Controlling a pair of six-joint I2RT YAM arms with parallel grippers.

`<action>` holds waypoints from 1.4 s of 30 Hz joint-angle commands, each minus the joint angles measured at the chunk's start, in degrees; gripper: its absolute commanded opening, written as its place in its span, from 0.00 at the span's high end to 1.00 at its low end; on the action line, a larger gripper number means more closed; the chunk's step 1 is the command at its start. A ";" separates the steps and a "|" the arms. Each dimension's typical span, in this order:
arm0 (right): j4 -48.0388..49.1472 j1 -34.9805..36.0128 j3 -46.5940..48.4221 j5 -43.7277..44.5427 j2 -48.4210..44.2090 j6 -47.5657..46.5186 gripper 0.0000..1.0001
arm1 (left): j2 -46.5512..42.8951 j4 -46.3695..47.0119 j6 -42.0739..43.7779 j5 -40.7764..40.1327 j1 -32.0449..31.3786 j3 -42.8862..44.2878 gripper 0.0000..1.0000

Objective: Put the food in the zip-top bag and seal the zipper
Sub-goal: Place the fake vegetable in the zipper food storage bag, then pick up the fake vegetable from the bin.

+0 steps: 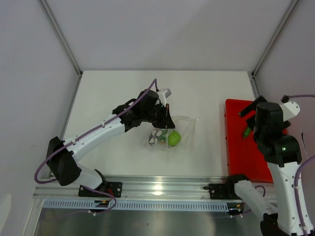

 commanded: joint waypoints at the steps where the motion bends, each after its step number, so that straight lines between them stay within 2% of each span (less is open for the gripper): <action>1: 1.09 -10.29 -4.37 -0.95 1.69 -3.84 0.01 | -0.69 1.86 -0.30 1.57 0.08 0.66 0.99; 2: 1.80 -13.19 -5.34 -5.31 2.74 -4.99 0.01 | -0.78 1.86 -0.30 1.66 0.16 0.49 0.99; 3: 3.46 -19.48 -7.61 -7.88 5.01 -6.04 0.01 | -0.78 1.86 -0.30 1.66 0.34 0.40 0.99; 7: 10.66 -31.02 -13.85 -19.66 10.47 -9.30 0.04 | -1.05 1.77 -0.21 1.75 0.78 0.48 0.99; 10: 18.48 -34.83 -17.72 -24.07 15.29 -10.53 0.10 | -1.05 1.95 -0.21 2.01 1.04 0.40 0.99; 15: 27.71 -35.81 -18.71 -23.99 25.85 -12.64 0.18 | -1.48 1.95 -0.21 2.37 1.83 0.40 0.99; 21: 34.57 -35.81 -18.35 -23.11 36.74 -14.66 0.20 | -1.66 2.47 -0.74 3.59 3.50 0.05 0.99; 27: 35.29 -36.07 -15.98 -20.30 44.93 -15.81 0.28 | -1.66 2.74 -0.92 3.51 4.64 -0.13 0.99; 31: 36.78 -36.07 -16.16 -20.03 46.95 -16.16 0.30 | -1.22 3.00 -1.27 4.38 5.26 -0.22 0.99; 38: 37.48 -36.07 -16.50 -18.19 49.77 -17.04 0.51 | -0.43 3.09 -1.44 5.09 6.14 -0.22 0.99; 41: 37.66 -36.07 -17.47 -17.84 49.60 -17.39 0.67 | -0.43 3.09 -1.44 4.92 6.05 -0.31 0.99; 42: 37.49 -36.07 -17.65 -17.92 49.25 -17.39 0.77 | -0.52 3.09 -1.36 4.74 6.05 -0.31 1.00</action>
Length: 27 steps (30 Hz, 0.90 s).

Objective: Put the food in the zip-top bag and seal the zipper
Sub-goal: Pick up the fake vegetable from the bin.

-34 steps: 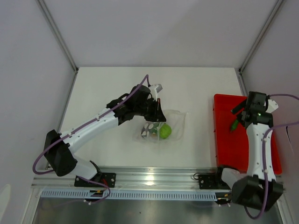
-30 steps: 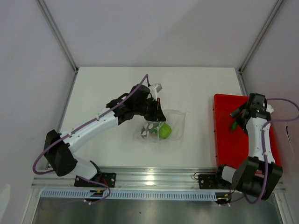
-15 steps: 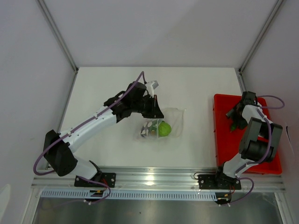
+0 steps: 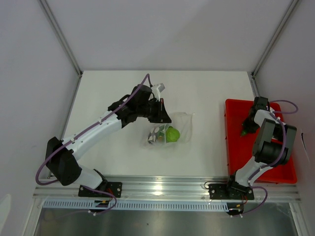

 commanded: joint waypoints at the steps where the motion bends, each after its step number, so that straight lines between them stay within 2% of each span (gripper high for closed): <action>1: 1.12 -0.27 -0.17 1.31 -0.06 -0.39 0.81 | -0.61 2.04 -0.74 0.91 0.55 -0.37 0.99; 2: 0.59 -0.27 -0.17 1.22 -0.67 -0.39 0.86 | -0.52 2.04 -0.66 0.74 0.63 -0.20 1.00; 3: 0.15 -0.18 -0.25 1.13 -2.42 -0.39 0.95 | -0.52 2.04 -0.66 0.56 0.63 -0.37 0.99; 4: -0.20 0.17 -0.34 1.13 -3.48 -0.48 0.99 | -0.69 2.04 -0.66 0.48 0.63 -0.37 0.99; 10: -8.36 4.56 1.41 0.17 -17.97 -1.00 1.00 | -0.87 2.04 -0.48 -0.05 0.63 -0.29 0.99; 13: -11.18 7.98 3.17 -5.09 -26.76 -1.70 1.00 | -0.78 1.95 -0.39 -0.23 0.63 -0.37 1.00; 14: -12.67 8.86 3.61 -7.72 -28.70 -2.14 1.00 | -0.87 1.87 -0.39 -0.32 0.72 -0.37 0.99; 15: -13.38 10.26 4.13 -15.58 -30.54 -2.49 1.00 | -0.87 1.87 -0.39 -0.32 0.63 -0.37 0.99; 17: -15.23 11.59 5.63 -25.01 -34.07 -3.64 1.00 | -0.78 1.95 -0.39 -0.40 0.63 -0.37 0.99; 18: -16.10 13.25 6.16 -34.72 -34.69 -3.90 1.00 | -0.61 2.04 -0.39 -0.49 0.63 -0.46 0.99; 19: -17.94 14.31 7.03 -38.73 -35.39 -3.90 1.00 | -0.52 2.04 -0.48 -0.14 0.63 -0.29 0.99; 21: -18.83 17.12 7.30 -45.59 -36.18 -3.29 1.00 | -0.34 2.04 -0.57 -0.05 0.63 -0.46 0.99; 22: -18.92 20.96 7.30 -49.98 -37.49 -2.94 1.00 | -0.34 2.04 -0.57 -0.05 0.72 -0.46 0.99; 27: -17.61 34.16 6.43 -58.89 -39.44 -1.27 1.00 | -0.17 2.13 -0.57 -0.23 0.63 -0.46 0.99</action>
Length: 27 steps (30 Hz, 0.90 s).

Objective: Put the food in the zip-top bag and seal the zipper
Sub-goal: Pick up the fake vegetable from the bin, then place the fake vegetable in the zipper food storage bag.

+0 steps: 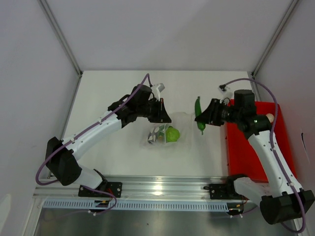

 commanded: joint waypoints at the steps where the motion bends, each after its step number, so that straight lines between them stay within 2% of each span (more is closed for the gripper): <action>1: -1.13 9.49 -0.13 -12.60 -1.61 0.74 1.00 | -0.25 1.87 -0.50 -0.40 0.52 -0.53 0.99; 4: -2.88 18.71 -0.84 -11.21 -0.47 -0.39 1.00 | -0.25 1.60 -0.24 -0.93 0.52 -0.09 0.99; 8: -4.90 24.02 -1.89 -8.39 0.33 -0.14 1.00 | -0.34 1.34 0.11 -1.81 0.52 -0.18 0.99; 12: -4.46 24.21 -4.53 -9.88 -2.30 2.15 1.00 | -0.17 1.25 0.11 -1.81 0.52 -0.18 0.99; 19: -7.54 24.12 -5.32 -6.55 -3.28 3.99 1.00 | -0.25 1.51 -0.06 -1.37 0.44 -0.35 0.99; 24: -6.14 23.07 -2.52 -2.24 1.72 9.87 1.00 | -0.95 2.30 -0.32 -0.84 0.26 -0.88 1.00; 27: -1.15 22.98 -0.23 -2.59 4.80 15.15 1.00 | -1.40 2.57 -0.33 -0.84 0.09 -1.23 0.99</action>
